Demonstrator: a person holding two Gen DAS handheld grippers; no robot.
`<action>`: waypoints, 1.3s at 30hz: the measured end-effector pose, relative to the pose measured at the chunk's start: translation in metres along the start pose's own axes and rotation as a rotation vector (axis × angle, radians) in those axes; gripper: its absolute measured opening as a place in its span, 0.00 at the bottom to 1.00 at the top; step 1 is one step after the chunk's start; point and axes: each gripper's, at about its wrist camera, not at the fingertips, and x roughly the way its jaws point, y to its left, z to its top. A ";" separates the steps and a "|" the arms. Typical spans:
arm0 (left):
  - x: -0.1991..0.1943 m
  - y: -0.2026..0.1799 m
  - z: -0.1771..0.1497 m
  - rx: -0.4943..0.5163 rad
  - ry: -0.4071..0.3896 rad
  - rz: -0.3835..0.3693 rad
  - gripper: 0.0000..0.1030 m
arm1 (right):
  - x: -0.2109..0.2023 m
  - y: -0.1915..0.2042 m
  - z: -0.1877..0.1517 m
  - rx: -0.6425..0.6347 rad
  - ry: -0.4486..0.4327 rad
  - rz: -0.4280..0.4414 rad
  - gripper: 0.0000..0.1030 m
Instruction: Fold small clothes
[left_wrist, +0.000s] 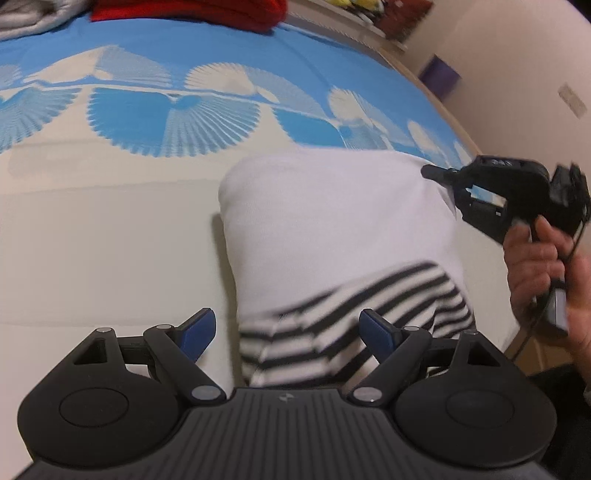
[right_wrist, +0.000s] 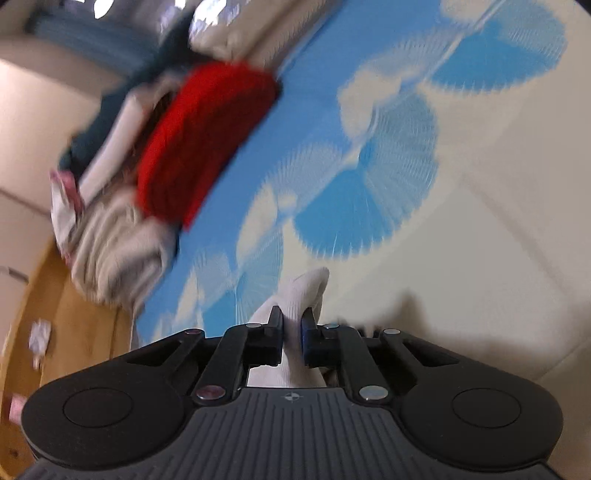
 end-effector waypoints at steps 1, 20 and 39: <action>0.006 -0.004 -0.003 0.029 0.020 0.016 0.86 | -0.003 -0.003 0.001 0.004 -0.018 -0.032 0.09; 0.007 0.028 0.020 -0.205 -0.011 -0.007 0.89 | -0.011 -0.009 -0.051 -0.321 0.288 -0.228 0.49; 0.080 0.038 0.052 -0.354 0.026 -0.158 0.46 | 0.004 -0.020 -0.061 -0.409 0.348 -0.309 0.11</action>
